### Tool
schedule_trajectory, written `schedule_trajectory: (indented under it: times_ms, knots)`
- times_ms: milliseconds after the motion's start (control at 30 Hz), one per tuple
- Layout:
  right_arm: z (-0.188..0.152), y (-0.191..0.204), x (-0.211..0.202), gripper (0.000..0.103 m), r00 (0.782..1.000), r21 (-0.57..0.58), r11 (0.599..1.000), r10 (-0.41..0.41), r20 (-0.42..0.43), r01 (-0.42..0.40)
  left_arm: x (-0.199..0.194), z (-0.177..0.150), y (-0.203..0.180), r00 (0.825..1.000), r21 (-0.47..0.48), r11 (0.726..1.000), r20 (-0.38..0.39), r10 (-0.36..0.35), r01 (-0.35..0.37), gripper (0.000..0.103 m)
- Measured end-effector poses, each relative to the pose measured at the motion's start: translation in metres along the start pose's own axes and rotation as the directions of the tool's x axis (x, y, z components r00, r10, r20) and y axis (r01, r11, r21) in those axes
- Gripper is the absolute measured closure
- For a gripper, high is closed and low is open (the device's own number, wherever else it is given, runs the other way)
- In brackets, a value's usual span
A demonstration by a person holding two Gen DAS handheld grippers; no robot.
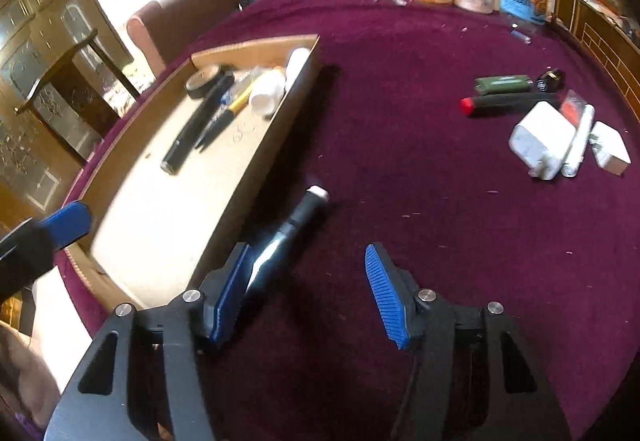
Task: Organize rigid objects
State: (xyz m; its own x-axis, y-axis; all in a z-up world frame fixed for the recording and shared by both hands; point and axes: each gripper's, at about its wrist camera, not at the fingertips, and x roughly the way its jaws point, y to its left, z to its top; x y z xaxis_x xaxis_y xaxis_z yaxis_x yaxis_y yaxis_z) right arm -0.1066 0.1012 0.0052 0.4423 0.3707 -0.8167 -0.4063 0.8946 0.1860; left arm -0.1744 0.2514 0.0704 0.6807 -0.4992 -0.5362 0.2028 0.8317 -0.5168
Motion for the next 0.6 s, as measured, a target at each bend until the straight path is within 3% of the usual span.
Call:
schedule_trajectory:
  times_ms: [67, 100, 167, 200, 233, 267, 300, 367, 467, 600]
  knots:
    - [0.001, 0.013, 0.012, 0.041, 0.999, -0.039, 0.998, -0.05, -0.021, 0.049, -0.001, 0.0, -0.002, 1.0, 0.004, 1.0, -0.001, 0.002, -0.002, 0.065]
    - [-0.002, 0.025, 0.013, 0.044, 0.994, -0.099, 0.989, -0.111, -0.001, 0.11, -0.001, 0.001, -0.003, 1.0, 0.005, 1.0, -0.001, 0.005, -0.005, 0.065]
    - [-0.004, 0.034, 0.01, 0.062, 0.994, -0.137, 0.984, -0.11, 0.007, 0.11, -0.001, 0.002, -0.006, 1.0, 0.014, 1.0, -0.001, 0.009, -0.009, 0.061]
    - [-0.004, 0.034, 0.01, 0.063, 0.994, -0.161, 0.982, -0.107, -0.015, 0.103, 0.0, 0.003, -0.007, 1.0, 0.018, 1.0, -0.002, 0.012, -0.012, 0.06]
    - [-0.005, 0.032, 0.008, 0.07, 0.994, -0.177, 0.979, -0.107, -0.023, 0.101, 0.001, 0.005, -0.01, 1.0, 0.023, 1.0, -0.007, 0.016, -0.016, 0.06]
    - [-0.007, 0.028, 0.006, 0.082, 0.99, -0.196, 0.972, -0.136, -0.025, 0.128, 0.003, 0.008, -0.013, 1.0, 0.033, 0.999, -0.012, 0.019, -0.018, 0.06]
    - [-0.01, 0.02, 0.001, 0.086, 0.987, -0.204, 0.967, -0.161, -0.012, 0.155, 0.004, 0.009, -0.016, 1.0, 0.042, 0.999, -0.015, 0.019, -0.018, 0.06]
    - [-0.016, -0.011, -0.012, 0.089, 0.982, -0.161, 0.969, -0.189, -0.003, 0.186, 0.01, 0.017, -0.026, 0.999, 0.077, 0.997, -0.03, 0.022, -0.019, 0.06]
    - [-0.024, -0.072, -0.031, 0.09, 0.978, -0.022, 0.978, -0.209, -0.001, 0.209, 0.033, 0.033, -0.044, 0.997, 0.135, 0.991, -0.068, 0.037, -0.027, 0.049]
    - [-0.033, -0.143, -0.054, 0.09, 0.968, 0.137, 0.96, -0.251, 0.025, 0.245, 0.098, 0.06, -0.074, 0.988, 0.23, 0.973, -0.14, 0.058, -0.025, 0.046]
